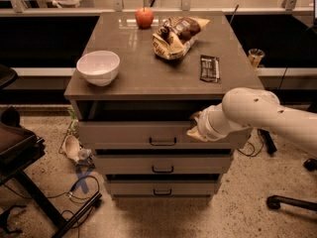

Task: Open top drawer

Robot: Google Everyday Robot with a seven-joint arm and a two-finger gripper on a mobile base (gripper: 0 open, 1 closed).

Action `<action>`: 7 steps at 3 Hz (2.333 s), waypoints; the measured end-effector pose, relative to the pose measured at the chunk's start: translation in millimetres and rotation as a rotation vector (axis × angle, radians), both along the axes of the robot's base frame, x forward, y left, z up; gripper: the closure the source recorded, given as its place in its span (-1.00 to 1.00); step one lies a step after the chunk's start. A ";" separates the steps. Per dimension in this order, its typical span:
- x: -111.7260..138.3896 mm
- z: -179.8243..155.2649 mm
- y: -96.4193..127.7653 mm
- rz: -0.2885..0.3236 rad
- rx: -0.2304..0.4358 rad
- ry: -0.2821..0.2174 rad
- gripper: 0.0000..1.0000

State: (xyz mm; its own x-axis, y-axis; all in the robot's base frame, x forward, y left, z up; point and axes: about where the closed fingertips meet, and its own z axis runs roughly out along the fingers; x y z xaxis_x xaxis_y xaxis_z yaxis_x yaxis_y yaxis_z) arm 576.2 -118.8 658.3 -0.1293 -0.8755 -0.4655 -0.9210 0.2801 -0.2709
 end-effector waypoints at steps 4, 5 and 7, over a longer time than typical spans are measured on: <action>-0.2 2.3 0.0 0.000 0.000 0.000 0.73; -0.2 2.3 0.1 0.000 0.000 0.000 0.10; -0.2 2.2 0.1 0.000 0.000 0.000 -0.83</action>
Offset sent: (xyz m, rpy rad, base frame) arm -0.3190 -0.0089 -0.0272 0.1567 0.2870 -0.1290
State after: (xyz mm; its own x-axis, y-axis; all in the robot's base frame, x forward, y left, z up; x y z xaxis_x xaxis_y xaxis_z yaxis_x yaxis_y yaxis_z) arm 576.0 -118.7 660.5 -0.1293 -0.8755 -0.4656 -0.9211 0.2799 -0.2705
